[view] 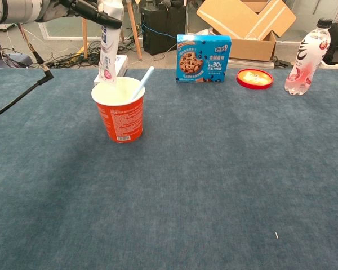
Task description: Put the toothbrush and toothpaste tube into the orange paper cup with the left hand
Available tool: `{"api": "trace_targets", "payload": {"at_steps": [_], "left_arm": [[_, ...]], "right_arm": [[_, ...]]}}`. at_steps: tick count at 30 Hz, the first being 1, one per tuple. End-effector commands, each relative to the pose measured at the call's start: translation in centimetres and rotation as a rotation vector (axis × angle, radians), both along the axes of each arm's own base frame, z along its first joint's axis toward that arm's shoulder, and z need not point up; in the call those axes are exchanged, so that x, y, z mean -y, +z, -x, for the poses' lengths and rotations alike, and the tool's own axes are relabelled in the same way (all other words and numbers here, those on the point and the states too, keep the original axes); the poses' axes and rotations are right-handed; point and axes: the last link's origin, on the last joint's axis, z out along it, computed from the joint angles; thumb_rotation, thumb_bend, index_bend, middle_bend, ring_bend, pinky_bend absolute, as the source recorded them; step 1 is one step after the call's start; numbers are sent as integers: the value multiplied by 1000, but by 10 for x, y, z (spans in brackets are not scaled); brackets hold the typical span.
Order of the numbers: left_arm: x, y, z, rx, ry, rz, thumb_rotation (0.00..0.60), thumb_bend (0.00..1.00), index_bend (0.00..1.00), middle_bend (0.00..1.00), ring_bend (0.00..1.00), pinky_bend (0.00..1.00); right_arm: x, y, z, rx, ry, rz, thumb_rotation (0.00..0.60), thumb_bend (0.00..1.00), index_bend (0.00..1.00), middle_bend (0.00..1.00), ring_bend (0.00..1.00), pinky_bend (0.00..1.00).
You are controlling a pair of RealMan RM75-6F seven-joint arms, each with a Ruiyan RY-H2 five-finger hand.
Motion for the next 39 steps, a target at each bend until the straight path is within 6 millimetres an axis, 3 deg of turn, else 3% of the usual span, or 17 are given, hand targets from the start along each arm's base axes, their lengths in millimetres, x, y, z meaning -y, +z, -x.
{"api": "trace_targets", "payload": {"at_steps": [1, 24, 39], "left_arm": [[0, -3, 3, -6, 7, 11, 600, 225, 712, 151, 0, 0], [3, -20, 17, -22, 40, 64, 600, 225, 718, 154, 0, 0], [5, -41, 20, -22, 49, 119, 600, 226, 719, 154, 0, 0]], "right_arm": [[0, 0, 0, 0, 0, -1, 600, 166, 216, 259, 223, 523], [-1, 0, 0, 1, 3, 0, 600, 166, 216, 260, 223, 522], [-1, 0, 0, 6, 4, 1, 600, 166, 216, 260, 223, 523]]}}
